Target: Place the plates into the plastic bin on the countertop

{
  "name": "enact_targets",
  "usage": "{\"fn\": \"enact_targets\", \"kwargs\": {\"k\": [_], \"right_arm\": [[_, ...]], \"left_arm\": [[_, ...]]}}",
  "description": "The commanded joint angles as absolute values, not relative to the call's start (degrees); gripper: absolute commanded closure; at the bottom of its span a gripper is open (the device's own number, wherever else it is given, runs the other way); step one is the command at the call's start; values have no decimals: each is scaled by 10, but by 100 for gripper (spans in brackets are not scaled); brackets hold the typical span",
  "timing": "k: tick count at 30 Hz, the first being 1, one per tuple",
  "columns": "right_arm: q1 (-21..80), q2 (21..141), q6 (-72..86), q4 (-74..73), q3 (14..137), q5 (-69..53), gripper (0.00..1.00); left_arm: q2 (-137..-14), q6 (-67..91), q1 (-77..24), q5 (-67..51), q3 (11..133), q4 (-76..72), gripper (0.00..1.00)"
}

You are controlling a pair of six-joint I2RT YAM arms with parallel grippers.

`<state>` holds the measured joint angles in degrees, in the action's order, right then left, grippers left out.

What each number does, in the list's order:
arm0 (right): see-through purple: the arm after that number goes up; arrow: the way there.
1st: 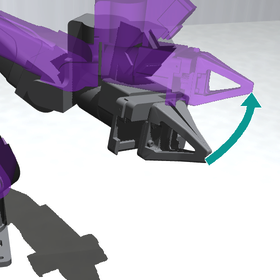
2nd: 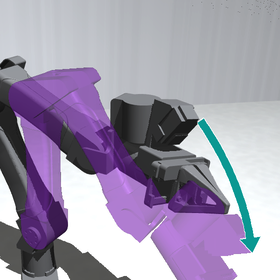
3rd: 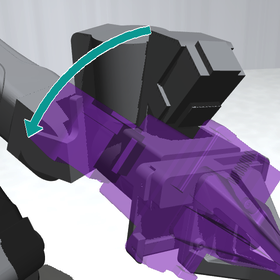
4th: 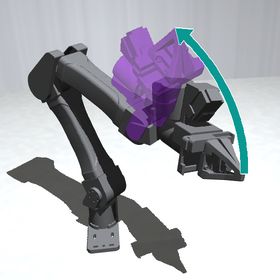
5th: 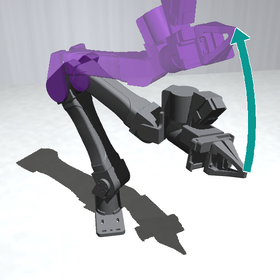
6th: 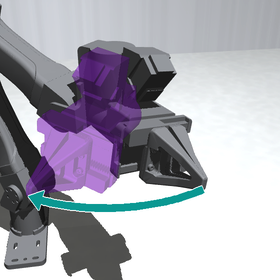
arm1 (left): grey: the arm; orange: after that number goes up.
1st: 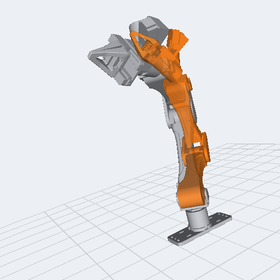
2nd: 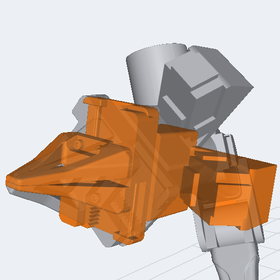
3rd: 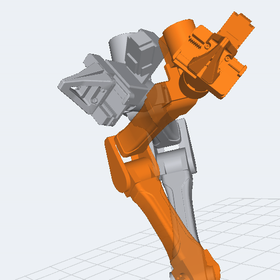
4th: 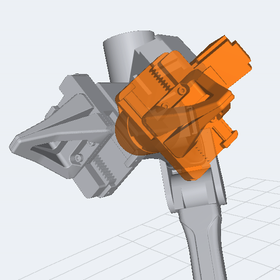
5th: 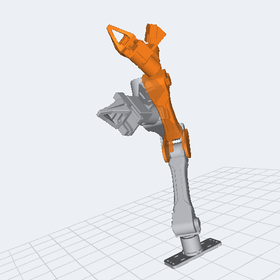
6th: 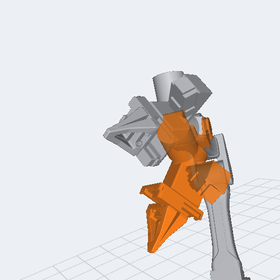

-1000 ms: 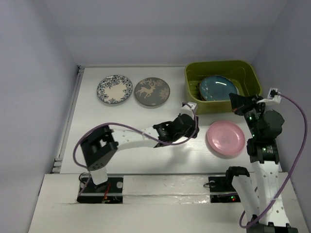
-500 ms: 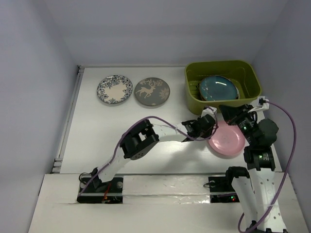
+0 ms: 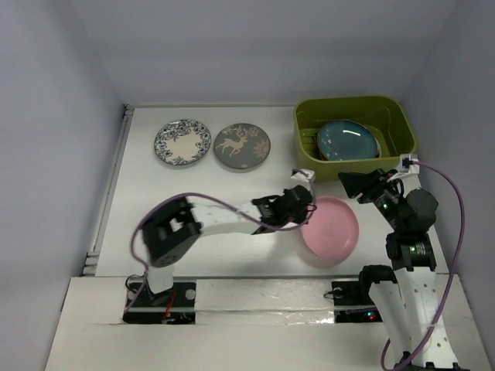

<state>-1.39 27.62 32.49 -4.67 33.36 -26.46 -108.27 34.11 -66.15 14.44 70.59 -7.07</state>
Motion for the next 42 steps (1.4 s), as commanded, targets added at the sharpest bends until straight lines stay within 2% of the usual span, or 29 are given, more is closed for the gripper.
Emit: {"fn": "enact_targets", "kwargs": {"k": [1, 2, 5, 9, 16, 19, 23, 24, 25, 26, 28, 29, 30, 32, 33, 36, 38, 42], "right_arm": [[-1, 272, 317, -39, 324, -283, 40], [-1, 273, 321, -29, 323, -286, 30], [29, 288, 316, -32, 318, -266, 19], [49, 304, 299, -41, 319, -229, 14], [136, 354, 311, -14, 317, -221, 14], [188, 388, 334, 37, 309, -233, 22], [220, 445, 351, 67, 310, -233, 26], [226, 454, 353, 69, 312, -224, 31], [233, 469, 356, 71, 315, -222, 43], [233, 473, 359, 75, 317, -217, 70], [233, 470, 371, 76, 324, -193, 91], [233, 462, 374, 77, 327, -179, 99], [233, 460, 376, 78, 332, -153, 100], [233, 474, 375, 79, 355, -137, 100], [233, 485, 371, 73, 370, -117, 100], [210, 527, 363, 71, 424, -77, 100], [175, 549, 365, 80, 450, -76, 100], [29, 617, 374, 85, 524, -77, 100]], "left_arm": [[-917, 351, -646, 176, 630, -103, 100], [-858, 360, -629, 175, 608, -105, 100], [-758, 374, -608, 168, 533, -104, 100], [-655, 390, -571, 172, 460, -79, 100], [-567, 379, -547, 190, 432, -40, 100], [-553, 369, -541, 189, 428, -42, 100], [-539, 362, -527, 186, 423, -51, 100], [-528, 359, -527, 185, 418, -53, 100], [-523, 357, -522, 185, 417, -57, 100], [-517, 356, -522, 188, 414, -59, 100], [-504, 351, -522, 198, 410, -50, 99], [-500, 349, -522, 209, 410, -46, 93], [-491, 345, -522, 215, 406, -40, 80], [-476, 342, -522, 231, 398, -31, 67], [-458, 341, -522, 240, 388, -25, 57], [-411, 345, -522, 272, 362, -1, 45], [-383, 352, -517, 278, 348, 26, 44], [-316, 364, -517, 284, 303, 47, 43]]}}
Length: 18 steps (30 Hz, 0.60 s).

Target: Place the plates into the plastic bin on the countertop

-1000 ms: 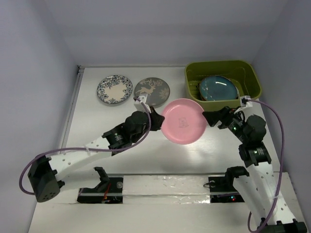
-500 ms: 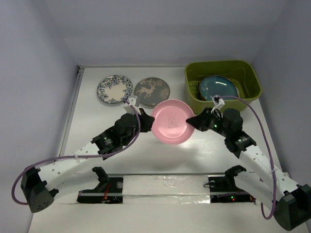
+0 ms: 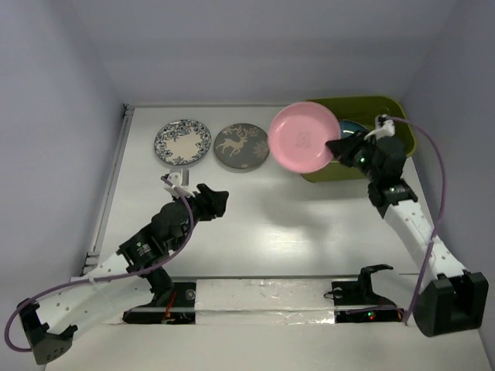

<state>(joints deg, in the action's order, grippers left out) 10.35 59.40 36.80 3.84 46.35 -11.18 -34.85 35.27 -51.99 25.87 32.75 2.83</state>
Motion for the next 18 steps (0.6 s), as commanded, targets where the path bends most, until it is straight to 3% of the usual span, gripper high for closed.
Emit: {"fn": "enact_targets", "kwargs": {"k": [1, 8, 14, 16, 18], "right_arm": [[12, 654, 374, 84, 536, -70, 100], [-98, 840, 389, 68, 643, -103, 100], [-98, 896, 363, -15, 706, -56, 97], [-98, 890, 374, -20, 698, -18, 81], [-98, 887, 377, -27, 694, 5, 54]], "left_arm": [[-308, 365, -517, 286, 296, 47, 43], [-309, 370, -517, 269, 263, 7, 43], [-327, 356, -517, 286, 258, 4, 42], [-340, 353, -517, 291, 261, -10, 42], [-357, 351, -517, 296, 266, -14, 42]]}}
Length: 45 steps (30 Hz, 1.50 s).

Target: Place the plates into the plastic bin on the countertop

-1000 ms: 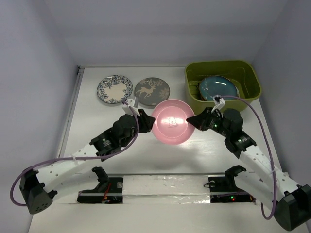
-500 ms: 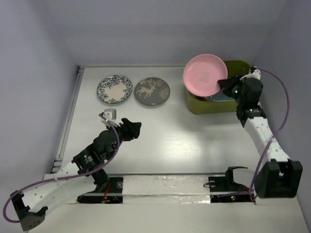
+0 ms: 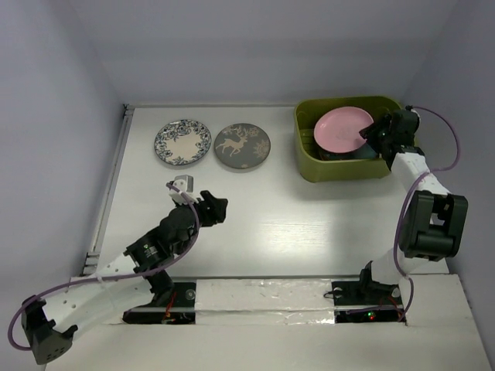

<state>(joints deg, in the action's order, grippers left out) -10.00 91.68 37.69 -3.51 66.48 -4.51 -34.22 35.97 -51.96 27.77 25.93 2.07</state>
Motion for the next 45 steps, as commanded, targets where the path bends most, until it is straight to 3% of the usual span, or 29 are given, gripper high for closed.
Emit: {"fn": "enact_targets", "kwargs": {"k": [1, 3, 6, 8, 15, 21, 23, 24, 26, 27, 34, 36, 38, 40, 45], "right_arm": [[-98, 884, 377, -31, 694, 19, 47], [-98, 877, 377, -39, 695, 32, 34], [-98, 858, 385, -43, 688, 40, 29], [-98, 831, 394, -33, 670, 41, 28], [-98, 745, 398, -16, 602, 46, 28], [-98, 759, 375, -26, 584, 58, 28], [-98, 731, 376, -7, 561, 48, 37], [-98, 716, 377, 31, 549, 22, 62], [-98, 663, 381, 61, 513, -21, 97], [-91, 647, 383, 80, 502, -56, 100], [97, 554, 374, 92, 432, -47, 99], [141, 524, 379, 128, 391, -60, 98], [166, 507, 381, 142, 372, -74, 97], [193, 491, 382, 156, 351, -90, 97], [231, 479, 381, 167, 330, -110, 97]], "left_arm": [[-362, 351, -517, 298, 268, -18, 43], [-375, 347, -517, 300, 272, -24, 43], [-388, 345, -517, 308, 277, -33, 46], [-397, 344, -517, 315, 279, -41, 47], [-467, 348, -517, 334, 303, -68, 76], [-534, 341, -517, 328, 338, -96, 92], [-552, 339, -505, 328, 352, -111, 97], [-573, 338, -491, 319, 363, -114, 100], [-599, 336, -476, 298, 376, -128, 100], [-628, 338, -455, 282, 384, -132, 100], [-784, 402, -363, 202, 462, -158, 98], [-832, 424, -330, 164, 475, -162, 88], [-860, 448, -307, 146, 496, -164, 84], [-895, 455, -296, 139, 506, -175, 68], [-973, 489, -249, 95, 526, -204, 46]]}}
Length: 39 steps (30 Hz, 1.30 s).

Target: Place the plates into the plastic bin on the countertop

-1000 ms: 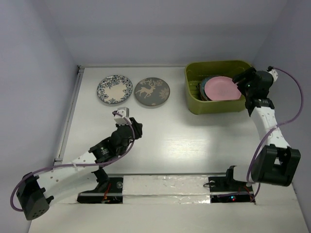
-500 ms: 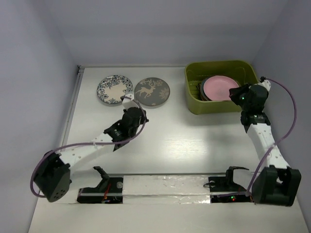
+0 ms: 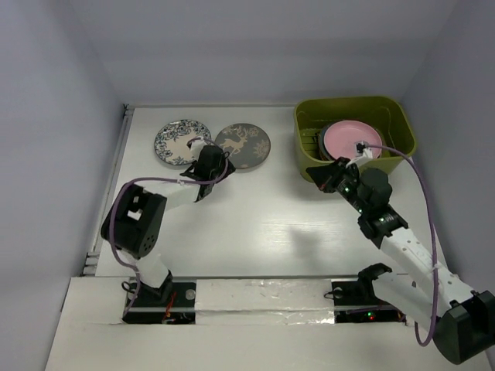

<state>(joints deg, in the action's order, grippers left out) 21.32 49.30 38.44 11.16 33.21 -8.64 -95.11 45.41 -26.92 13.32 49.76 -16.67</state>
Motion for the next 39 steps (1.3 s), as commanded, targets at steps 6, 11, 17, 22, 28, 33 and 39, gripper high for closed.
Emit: {"fn": "enact_targets", "kwargs": {"k": [6, 11, 17, 22, 28, 33, 39], "right_arm": [[257, 483, 382, 197, 318, -148, 96], [272, 491, 393, 227, 305, -164, 95], [291, 508, 405, 253, 299, -179, 95], [291, 503, 403, 244, 313, -180, 94], [296, 496, 403, 224, 319, -178, 91], [309, 490, 395, 197, 314, -161, 67], [329, 508, 393, 182, 300, -115, 20]], "left_arm": [[-1047, 518, -238, 74, 569, -211, 45], [-1088, 568, -232, 76, 589, -229, 45], [-1121, 631, -232, 69, 585, -267, 49], [-1117, 691, -232, 100, 546, -308, 60], [-1113, 698, -237, 114, 525, -341, 98], [-1060, 681, -249, 95, 461, -436, 100], [-918, 648, -254, 109, 340, -500, 100]]}}
